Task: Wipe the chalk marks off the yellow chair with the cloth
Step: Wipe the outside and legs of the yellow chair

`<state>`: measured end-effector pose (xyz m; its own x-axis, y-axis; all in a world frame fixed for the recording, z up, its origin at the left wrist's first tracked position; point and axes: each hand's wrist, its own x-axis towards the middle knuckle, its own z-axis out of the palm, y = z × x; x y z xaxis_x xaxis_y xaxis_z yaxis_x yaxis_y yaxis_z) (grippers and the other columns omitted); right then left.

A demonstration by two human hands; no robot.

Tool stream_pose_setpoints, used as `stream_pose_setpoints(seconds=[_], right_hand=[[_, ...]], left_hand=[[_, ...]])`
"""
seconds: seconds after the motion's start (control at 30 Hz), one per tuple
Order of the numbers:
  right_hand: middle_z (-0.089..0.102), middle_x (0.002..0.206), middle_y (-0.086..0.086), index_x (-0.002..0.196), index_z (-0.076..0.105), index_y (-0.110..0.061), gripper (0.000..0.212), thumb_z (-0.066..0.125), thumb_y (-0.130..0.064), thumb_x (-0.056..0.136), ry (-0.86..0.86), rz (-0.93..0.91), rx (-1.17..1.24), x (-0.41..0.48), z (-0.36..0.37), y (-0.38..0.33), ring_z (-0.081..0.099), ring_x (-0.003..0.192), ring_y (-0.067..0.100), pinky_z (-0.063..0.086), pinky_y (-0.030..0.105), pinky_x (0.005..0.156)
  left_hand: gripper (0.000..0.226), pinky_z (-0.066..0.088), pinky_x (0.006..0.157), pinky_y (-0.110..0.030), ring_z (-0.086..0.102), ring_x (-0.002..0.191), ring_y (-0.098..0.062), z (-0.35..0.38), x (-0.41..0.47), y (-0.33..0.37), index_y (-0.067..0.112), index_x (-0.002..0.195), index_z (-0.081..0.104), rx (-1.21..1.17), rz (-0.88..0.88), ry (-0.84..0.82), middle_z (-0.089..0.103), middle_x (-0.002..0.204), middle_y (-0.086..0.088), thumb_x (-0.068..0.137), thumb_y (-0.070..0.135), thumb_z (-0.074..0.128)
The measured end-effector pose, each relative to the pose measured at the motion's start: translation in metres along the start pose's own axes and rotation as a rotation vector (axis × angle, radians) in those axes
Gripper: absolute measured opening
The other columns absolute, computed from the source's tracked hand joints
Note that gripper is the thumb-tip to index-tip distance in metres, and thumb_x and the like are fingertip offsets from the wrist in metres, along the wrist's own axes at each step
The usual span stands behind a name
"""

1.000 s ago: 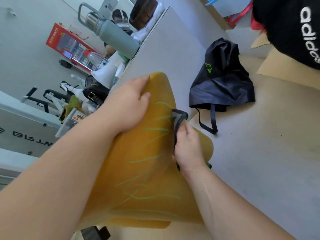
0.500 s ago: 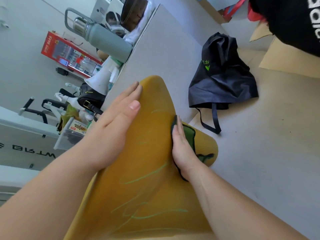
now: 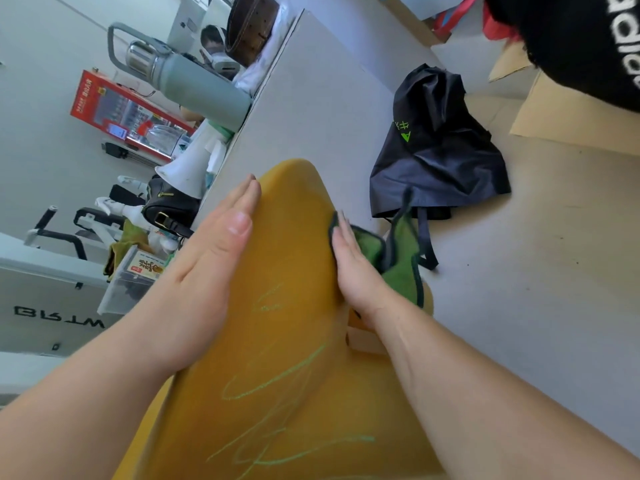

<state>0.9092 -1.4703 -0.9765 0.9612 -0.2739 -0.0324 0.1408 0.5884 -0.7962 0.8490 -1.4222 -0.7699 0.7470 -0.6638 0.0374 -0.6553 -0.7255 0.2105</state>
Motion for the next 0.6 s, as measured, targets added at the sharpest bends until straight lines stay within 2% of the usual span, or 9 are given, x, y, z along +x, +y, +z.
stream_pose_setpoints(seconds=[0.1,0.13,0.2,0.27,0.33,0.43,0.5,0.6], right_hand=[[-0.005,0.168,-0.027,0.159,0.002,-0.051,0.054,0.021,-0.055,0.108,0.052,-0.064,-0.006,-0.034,0.018,0.010,-0.009,0.155,0.000,0.000,0.042,0.129],[-0.010,0.166,-0.031,0.157,0.000,-0.053,0.054,0.020,-0.055,0.107,0.053,-0.117,-0.040,-0.048,0.026,0.010,-0.014,0.154,-0.003,-0.004,0.038,0.128],[-0.019,0.161,-0.039,0.151,-0.006,-0.061,0.054,0.019,-0.057,0.104,0.040,-0.211,-0.095,-0.076,0.035,0.012,-0.023,0.150,-0.007,-0.008,0.033,0.125],[-0.024,0.158,-0.041,0.148,-0.011,-0.065,0.054,0.018,-0.059,0.103,0.017,-0.245,-0.137,-0.093,0.040,0.017,-0.027,0.148,-0.007,-0.009,0.037,0.124],[-0.028,0.157,-0.041,0.144,-0.016,-0.068,0.054,0.017,-0.065,0.101,-0.010,-0.238,-0.180,-0.100,0.039,0.022,-0.030,0.148,-0.006,-0.010,0.041,0.125],[-0.031,0.155,-0.042,0.145,-0.017,-0.065,0.057,0.021,-0.062,0.103,-0.052,-0.217,-0.197,-0.100,0.034,0.021,-0.032,0.146,-0.006,-0.010,0.046,0.127],[-0.030,0.156,-0.041,0.147,-0.016,-0.063,0.057,0.023,-0.058,0.105,-0.053,-0.219,-0.197,-0.098,0.032,0.020,-0.031,0.147,-0.006,-0.008,0.048,0.127],[-0.026,0.159,-0.038,0.149,-0.013,-0.060,0.059,0.019,-0.064,0.100,-0.020,-0.257,-0.214,-0.094,0.033,0.008,-0.030,0.148,-0.003,-0.007,0.051,0.127]], left_hand=[[0.068,0.014,0.108,-0.001,0.013,0.136,0.024,-0.011,-0.006,-0.004,0.042,0.151,0.025,0.153,-0.032,-0.049,0.018,0.153,0.038,0.088,0.068,0.025],[0.067,0.011,0.105,-0.001,0.011,0.135,0.025,-0.010,-0.001,0.000,0.043,0.152,0.023,0.194,-0.048,-0.059,0.016,0.153,0.039,0.089,0.067,0.028],[0.065,0.013,0.107,-0.010,0.015,0.139,0.017,-0.006,0.016,0.003,0.040,0.154,0.020,0.253,-0.110,-0.077,0.018,0.156,0.032,0.094,0.061,0.036],[0.061,0.026,0.105,-0.024,0.030,0.141,-0.005,-0.002,0.043,0.005,0.032,0.154,0.024,0.288,-0.237,-0.081,0.031,0.156,0.016,0.099,0.050,0.044],[0.052,0.033,0.095,-0.030,0.046,0.129,-0.021,0.002,0.069,0.009,0.023,0.149,0.037,0.331,-0.330,-0.086,0.045,0.148,0.000,0.101,0.040,0.045],[0.039,0.036,0.086,-0.030,0.053,0.106,-0.024,0.007,0.084,0.014,0.014,0.137,0.049,0.463,-0.335,-0.108,0.056,0.133,-0.009,0.102,0.030,0.044],[0.039,0.038,0.085,-0.031,0.053,0.101,-0.023,0.004,0.080,0.015,0.014,0.137,0.050,0.519,-0.323,-0.117,0.058,0.129,-0.009,0.102,0.029,0.042],[0.036,0.043,0.086,-0.035,0.056,0.102,-0.025,0.000,0.069,0.019,0.014,0.133,0.051,0.566,-0.291,-0.130,0.060,0.126,-0.009,0.102,0.031,0.041]])
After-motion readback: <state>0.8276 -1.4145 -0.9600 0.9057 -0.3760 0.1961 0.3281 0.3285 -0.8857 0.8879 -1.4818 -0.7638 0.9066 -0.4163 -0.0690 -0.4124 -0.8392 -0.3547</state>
